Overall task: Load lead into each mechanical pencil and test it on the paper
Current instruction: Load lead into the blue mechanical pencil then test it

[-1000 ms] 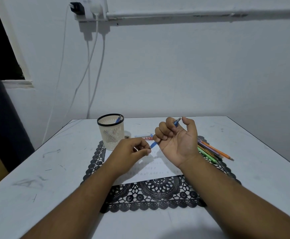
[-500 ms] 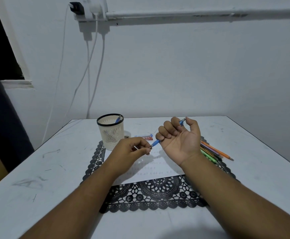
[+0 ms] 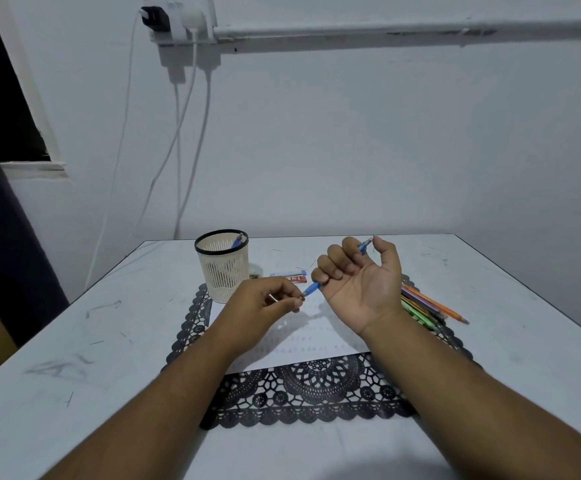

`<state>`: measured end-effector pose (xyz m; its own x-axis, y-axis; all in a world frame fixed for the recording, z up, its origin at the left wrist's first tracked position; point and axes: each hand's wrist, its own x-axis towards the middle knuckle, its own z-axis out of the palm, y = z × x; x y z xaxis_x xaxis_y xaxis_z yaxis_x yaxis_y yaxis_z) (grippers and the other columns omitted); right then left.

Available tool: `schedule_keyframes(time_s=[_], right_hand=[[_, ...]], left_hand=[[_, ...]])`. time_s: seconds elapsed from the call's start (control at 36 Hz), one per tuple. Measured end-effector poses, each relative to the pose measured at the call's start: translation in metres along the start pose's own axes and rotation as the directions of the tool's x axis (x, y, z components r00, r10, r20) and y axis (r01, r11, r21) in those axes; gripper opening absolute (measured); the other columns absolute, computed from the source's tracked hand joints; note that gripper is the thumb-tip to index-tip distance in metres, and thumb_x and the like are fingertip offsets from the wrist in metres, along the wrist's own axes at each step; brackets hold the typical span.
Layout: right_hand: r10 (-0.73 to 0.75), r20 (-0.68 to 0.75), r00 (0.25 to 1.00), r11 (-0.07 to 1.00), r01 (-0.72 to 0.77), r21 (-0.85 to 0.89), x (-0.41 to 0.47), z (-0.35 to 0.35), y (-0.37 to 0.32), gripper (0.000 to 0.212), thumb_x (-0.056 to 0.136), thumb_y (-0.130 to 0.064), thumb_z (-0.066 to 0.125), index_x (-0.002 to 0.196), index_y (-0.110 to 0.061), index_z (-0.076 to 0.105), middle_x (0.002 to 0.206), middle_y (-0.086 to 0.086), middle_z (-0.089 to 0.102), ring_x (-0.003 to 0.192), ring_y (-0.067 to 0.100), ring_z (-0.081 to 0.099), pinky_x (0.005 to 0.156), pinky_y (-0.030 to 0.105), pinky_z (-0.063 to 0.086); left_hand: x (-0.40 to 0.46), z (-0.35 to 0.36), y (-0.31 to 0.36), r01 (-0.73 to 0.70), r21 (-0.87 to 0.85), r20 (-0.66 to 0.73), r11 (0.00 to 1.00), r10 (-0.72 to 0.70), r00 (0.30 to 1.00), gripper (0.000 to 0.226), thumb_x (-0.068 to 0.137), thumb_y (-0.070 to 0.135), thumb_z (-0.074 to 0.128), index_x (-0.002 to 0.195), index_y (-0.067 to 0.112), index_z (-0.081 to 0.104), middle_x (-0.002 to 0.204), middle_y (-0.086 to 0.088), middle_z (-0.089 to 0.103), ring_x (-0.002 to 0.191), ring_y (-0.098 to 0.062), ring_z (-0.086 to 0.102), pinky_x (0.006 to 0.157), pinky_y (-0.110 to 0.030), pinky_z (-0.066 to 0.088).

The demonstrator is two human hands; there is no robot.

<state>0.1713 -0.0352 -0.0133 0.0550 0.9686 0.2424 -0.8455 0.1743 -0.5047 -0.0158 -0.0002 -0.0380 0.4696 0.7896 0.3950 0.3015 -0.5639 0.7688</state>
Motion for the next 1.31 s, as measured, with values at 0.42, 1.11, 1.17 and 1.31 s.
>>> schedule_keyframes(time_s=[0.42, 1.11, 1.17, 1.31], right_hand=[[0.124, -0.13, 0.984, 0.821, -0.175, -0.544, 0.005, -0.005, 0.006, 0.029, 0.11, -0.021, 0.047, 0.091, -0.008, 0.065, 0.093, 0.015, 0.075, 0.079, 0.025, 0.068, 0.072, 0.035, 0.059], [0.206, -0.058, 0.977, 0.37, -0.133, -0.919, -0.003, -0.018, 0.023, 0.011, 0.09, 0.008, 0.067, 0.086, -0.001, 0.069, 0.082, 0.014, 0.072, 0.083, 0.03, 0.074, 0.097, 0.054, 0.06], [0.208, -0.036, 0.977, 0.367, -0.112, -0.923, -0.005, -0.014, 0.026, 0.013, 0.09, 0.009, 0.066, 0.084, -0.002, 0.068, 0.079, 0.014, 0.07, 0.082, 0.03, 0.072, 0.093, 0.051, 0.062], [0.242, -0.018, 0.97, 0.361, -0.107, -0.926, -0.009, -0.007, 0.028, 0.017, 0.089, 0.011, 0.065, 0.082, -0.003, 0.07, 0.08, 0.012, 0.071, 0.085, 0.028, 0.072, 0.095, 0.053, 0.06]], left_hand=[[0.004, -0.014, -0.004, -0.011, 0.019, -0.089, 1.0, 0.012, 0.996, 0.011, 0.097, 0.022, 0.071, 0.089, 0.028, 0.074, 0.086, 0.007, 0.075, 0.079, -0.006, 0.066, 0.072, -0.019, 0.051], [0.01, -0.05, -0.044, 0.361, 0.463, 0.015, 0.81, -0.414, 0.91, 0.035, 0.099, 0.032, 0.062, 0.069, 0.015, 0.068, 0.076, -0.003, 0.072, 0.071, -0.01, 0.06, 0.06, -0.026, 0.04], [0.009, -0.049, -0.042, 0.352, 0.48, 0.015, 0.804, -0.408, 0.913, 0.034, 0.1, 0.032, 0.061, 0.07, 0.016, 0.068, 0.077, -0.002, 0.07, 0.072, -0.009, 0.059, 0.059, -0.026, 0.04], [0.009, -0.042, -0.041, 0.322, 0.568, 0.022, 0.757, -0.405, 0.914, 0.038, 0.101, 0.04, 0.057, 0.08, 0.012, 0.07, 0.08, -0.003, 0.067, 0.078, -0.013, 0.058, 0.068, -0.031, 0.044]])
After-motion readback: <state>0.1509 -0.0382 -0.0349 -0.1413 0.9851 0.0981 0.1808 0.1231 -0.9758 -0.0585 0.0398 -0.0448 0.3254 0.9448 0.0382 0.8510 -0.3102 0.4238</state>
